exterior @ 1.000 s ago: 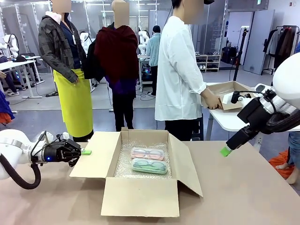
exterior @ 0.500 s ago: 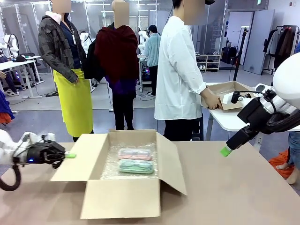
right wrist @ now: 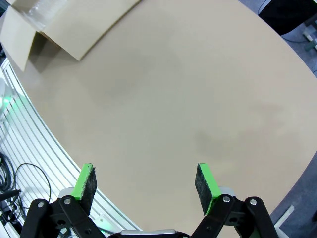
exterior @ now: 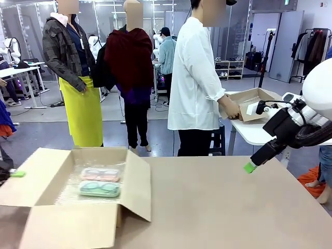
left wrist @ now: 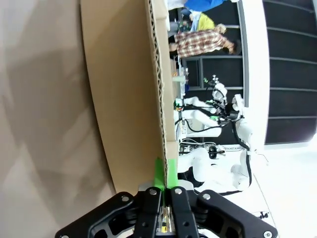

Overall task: Pack the glasses set securely to prepare it for shipping.
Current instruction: Position the Package Box on the left side of the table.

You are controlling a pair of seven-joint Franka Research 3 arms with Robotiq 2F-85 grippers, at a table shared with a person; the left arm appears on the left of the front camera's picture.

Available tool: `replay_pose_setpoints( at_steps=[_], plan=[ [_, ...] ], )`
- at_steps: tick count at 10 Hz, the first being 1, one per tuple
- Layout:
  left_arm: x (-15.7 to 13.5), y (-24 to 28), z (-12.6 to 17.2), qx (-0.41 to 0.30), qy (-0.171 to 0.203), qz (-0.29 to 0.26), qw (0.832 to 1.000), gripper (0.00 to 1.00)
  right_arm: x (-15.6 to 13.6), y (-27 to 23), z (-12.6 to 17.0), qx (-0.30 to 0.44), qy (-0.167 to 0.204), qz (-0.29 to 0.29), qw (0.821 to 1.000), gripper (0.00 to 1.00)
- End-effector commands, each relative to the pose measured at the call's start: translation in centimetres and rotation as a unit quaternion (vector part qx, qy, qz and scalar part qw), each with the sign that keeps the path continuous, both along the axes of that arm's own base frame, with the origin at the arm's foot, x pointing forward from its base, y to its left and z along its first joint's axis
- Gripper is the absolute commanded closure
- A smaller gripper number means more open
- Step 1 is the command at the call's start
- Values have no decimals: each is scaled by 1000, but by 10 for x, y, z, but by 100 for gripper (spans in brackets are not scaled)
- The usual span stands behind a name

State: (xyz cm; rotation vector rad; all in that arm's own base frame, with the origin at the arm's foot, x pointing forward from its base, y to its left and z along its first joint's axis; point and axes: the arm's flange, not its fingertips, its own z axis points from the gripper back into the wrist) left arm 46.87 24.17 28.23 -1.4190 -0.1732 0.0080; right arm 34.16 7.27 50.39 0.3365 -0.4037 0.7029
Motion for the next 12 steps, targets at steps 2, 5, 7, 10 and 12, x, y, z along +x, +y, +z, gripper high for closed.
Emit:
replay_pose_setpoints(
  at_steps=[2, 5, 7, 10, 12],
  plan=[
    [11, 65, 6, 6, -15, -21, 1000, 98, -1, 0, 1, -4, 5, -1, 1000, 0],
    [21, 97, 3, 13, -2, -50, 999, 98, -1, 0, 1, -4, 5, -1, 1000, 0],
    [14, 89, 2, 26, -9, -26, 999, 98, -1, 0, 1, -4, 5, -1, 1000, 0],
    [14, 89, 2, 26, -9, -26, 999, 98, -1, 0, 1, -4, 5, -1, 1000, 0],
    [21, 90, 1, 63, -10, -12, 998, 44, -1, 0, 1, -4, 5, -1, 1000, 0]
  ],
)
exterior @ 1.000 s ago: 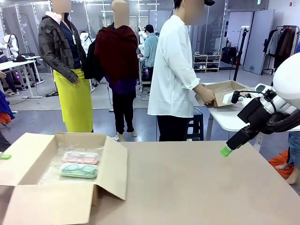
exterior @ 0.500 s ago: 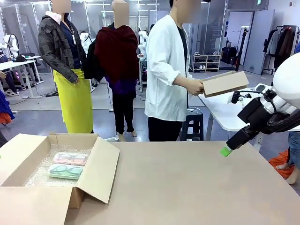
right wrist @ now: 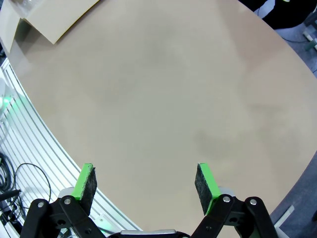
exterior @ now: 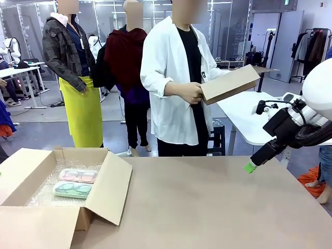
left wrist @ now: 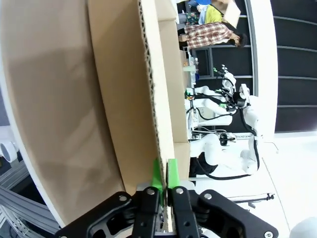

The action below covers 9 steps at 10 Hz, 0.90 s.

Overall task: Pack the glasses set securely to prepare it for shipping.
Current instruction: Position the Package Box on the left side of the table.

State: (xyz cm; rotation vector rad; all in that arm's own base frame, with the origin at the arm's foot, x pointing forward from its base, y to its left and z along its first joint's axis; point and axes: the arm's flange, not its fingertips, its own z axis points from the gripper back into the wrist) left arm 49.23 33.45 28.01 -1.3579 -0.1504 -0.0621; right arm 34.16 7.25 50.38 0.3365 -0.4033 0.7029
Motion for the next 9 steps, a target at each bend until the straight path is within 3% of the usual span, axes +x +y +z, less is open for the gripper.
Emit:
replay_pose_setpoints(
  at_steps=[1, 2, 3, 4, 5, 9],
  plan=[
    [-4, -2, 8, 41, -2, 32, 999, 48, -1, 1, 1, -4, 4, -1, 1000, 0],
    [-5, 3, 10, 77, -2, 58, 995, 50, -1, 1, 1, -4, 4, -1, 1000, 0],
    [-6, 3, 9, 68, 0, 61, 996, 2, -1, 1, 1, -4, 4, -1, 1000, 0],
    [-6, 0, 7, 82, 7, 68, 994, 6, -1, 1, 1, -4, 4, -1, 1000, 0],
    [-8, -2, 11, 94, 10, 74, 993, 0, -1, 1, 1, -4, 4, -1, 1000, 0],
    [-29, -10, 68, 207, -6, 127, 970, 0, -1, 1, 1, -4, 4, -1, 1000, 0]
  ],
)
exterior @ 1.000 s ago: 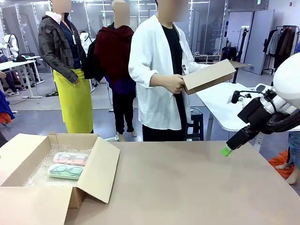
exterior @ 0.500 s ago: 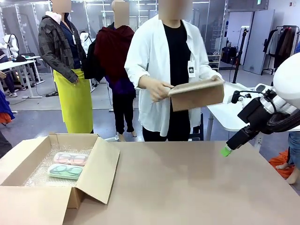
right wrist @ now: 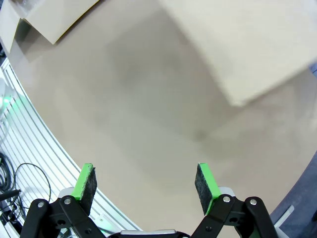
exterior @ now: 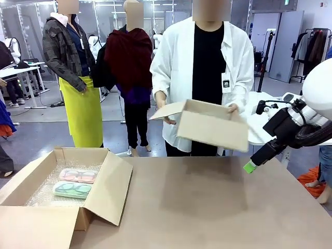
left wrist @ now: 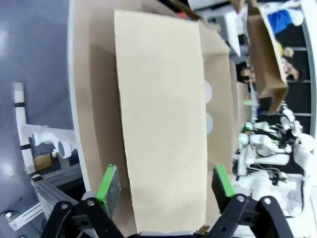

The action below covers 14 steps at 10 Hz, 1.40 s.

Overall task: Pack the glasses set securely to prepare it for shipping.
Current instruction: Position the Package Box on the left side of the table.

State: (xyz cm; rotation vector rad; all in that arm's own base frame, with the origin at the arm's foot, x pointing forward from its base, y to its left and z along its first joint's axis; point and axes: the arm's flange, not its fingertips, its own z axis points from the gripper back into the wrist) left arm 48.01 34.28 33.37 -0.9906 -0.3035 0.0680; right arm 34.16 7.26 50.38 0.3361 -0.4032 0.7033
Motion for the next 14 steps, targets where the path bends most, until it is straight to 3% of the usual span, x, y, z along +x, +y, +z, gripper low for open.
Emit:
replay_pose_setpoints(
  at_steps=[1, 4, 8, 12, 14],
  plan=[
    [-22, -26, 29, 67, 10, 24, 997, 0, -1, 1, 1, -4, 4, -1, 1000, 0],
    [-43, -71, 77, 136, -37, 0, 990, 0, -1, 1, 1, -4, 4, -1, 1000, 0],
    [-49, -196, 149, 295, -133, -102, 941, 0, -1, 1, 1, -4, 4, -1, 1000, 0],
    [-37, -308, 165, 383, -176, -180, 889, 0, -1, 1, 1, -4, 4, -1, 1000, 0],
    [-46, -335, 161, 415, -208, -197, 864, 0, -1, 1, 1, -4, 4, -1, 1000, 0]
  ],
)
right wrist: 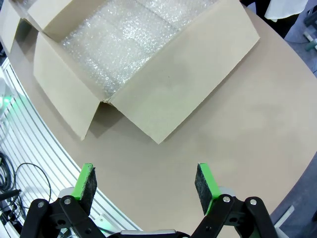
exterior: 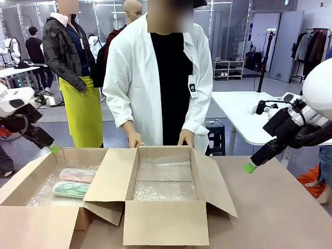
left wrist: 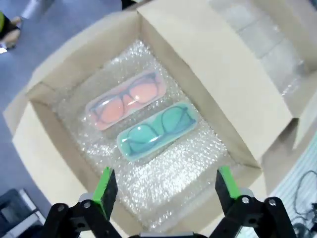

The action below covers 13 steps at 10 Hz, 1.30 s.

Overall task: Pack the glasses set securely to prepare it for shipping.
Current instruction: Position the Package Box on the left side of the table.

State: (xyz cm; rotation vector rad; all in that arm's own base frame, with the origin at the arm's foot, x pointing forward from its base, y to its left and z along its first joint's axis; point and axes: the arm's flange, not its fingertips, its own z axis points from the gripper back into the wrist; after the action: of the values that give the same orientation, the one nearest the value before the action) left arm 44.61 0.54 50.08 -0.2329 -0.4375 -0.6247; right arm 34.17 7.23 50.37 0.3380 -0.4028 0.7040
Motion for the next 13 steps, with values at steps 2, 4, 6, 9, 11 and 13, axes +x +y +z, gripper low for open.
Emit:
replay_pose_setpoints(
  at_steps=[2, 4, 6, 9, 11, 13],
  plan=[
    [-18, 4, -12, 27, -8, -24, 999, 0, -1, 1, 1, -5, 4, -2, 1000, 0],
    [-3, -7, -5, 13, -7, -9, 1000, 0, -1, 1, 1, -5, 4, -2, 1000, 0],
    [-3, -7, -5, 13, -7, -9, 1000, 0, -1, 1, 1, -5, 4, -2, 1000, 0],
    [-3, -7, -5, 13, -7, -9, 1000, 0, -1, 1, 1, -5, 4, -2, 1000, 0],
    [-3, -7, -5, 13, -7, -9, 1000, 0, -1, 1, 1, -5, 4, -2, 1000, 0],
    [-3, -7, -5, 13, -7, -9, 1000, 0, -1, 1, 1, -5, 4, -2, 1000, 0]
  ],
)
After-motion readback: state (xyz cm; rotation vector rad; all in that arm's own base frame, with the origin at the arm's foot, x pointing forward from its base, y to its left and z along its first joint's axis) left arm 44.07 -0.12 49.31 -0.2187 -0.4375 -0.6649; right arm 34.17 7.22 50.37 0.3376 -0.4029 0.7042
